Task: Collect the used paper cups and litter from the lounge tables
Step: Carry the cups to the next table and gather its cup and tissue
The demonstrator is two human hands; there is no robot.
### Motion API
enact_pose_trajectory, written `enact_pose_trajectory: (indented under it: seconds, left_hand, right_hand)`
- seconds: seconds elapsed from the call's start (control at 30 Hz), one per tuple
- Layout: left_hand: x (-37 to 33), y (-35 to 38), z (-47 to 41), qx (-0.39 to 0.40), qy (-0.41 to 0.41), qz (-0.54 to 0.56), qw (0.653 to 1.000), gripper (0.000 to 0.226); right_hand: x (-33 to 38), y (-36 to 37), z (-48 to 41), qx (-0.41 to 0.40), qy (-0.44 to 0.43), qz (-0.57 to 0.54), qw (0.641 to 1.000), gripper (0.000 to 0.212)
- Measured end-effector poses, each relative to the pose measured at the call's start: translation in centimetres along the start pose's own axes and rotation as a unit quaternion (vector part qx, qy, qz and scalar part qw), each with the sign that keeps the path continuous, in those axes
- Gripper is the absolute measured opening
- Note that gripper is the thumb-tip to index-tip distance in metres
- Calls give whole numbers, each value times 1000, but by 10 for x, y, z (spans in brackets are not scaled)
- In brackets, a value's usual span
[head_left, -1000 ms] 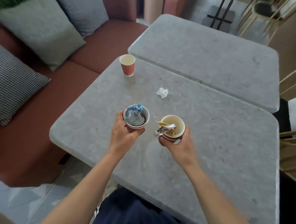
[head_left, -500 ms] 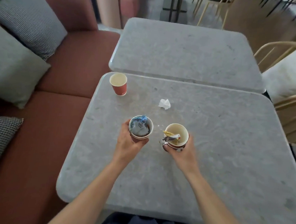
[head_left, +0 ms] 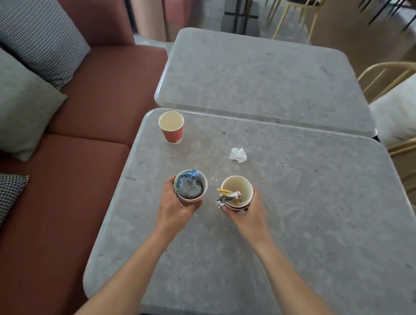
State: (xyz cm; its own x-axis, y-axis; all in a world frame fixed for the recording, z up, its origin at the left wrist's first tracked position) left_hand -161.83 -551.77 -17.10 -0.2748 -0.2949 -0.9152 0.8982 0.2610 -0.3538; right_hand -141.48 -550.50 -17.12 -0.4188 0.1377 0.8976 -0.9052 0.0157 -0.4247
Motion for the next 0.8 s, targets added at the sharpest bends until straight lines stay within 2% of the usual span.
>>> enact_pose_trajectory:
  seconds: [0.23, 0.8]
  left_hand:
    - [3, 6, -9, 10, -6, 12, 1000, 72]
    - [17, 1, -19, 15, -20, 25, 999, 67]
  right_hand:
    - [-8, 15, -8, 33, -11, -10, 999, 65]
    - [-7, 23, -11, 23, -27, -22, 999, 70]
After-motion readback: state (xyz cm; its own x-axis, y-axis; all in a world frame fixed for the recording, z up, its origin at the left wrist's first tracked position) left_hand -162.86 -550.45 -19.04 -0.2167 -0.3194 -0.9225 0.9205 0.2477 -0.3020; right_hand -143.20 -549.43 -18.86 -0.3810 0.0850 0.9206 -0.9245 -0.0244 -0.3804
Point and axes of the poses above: each hand's wrist, its own z-axis away from the middle knuckle, its own y-axis out of the palm, x = y × z, the point moved 4 cm from there along -z, towards the middle knuckle, and after that the axes turned 5 degrees about -y, right-handed, at the moved point
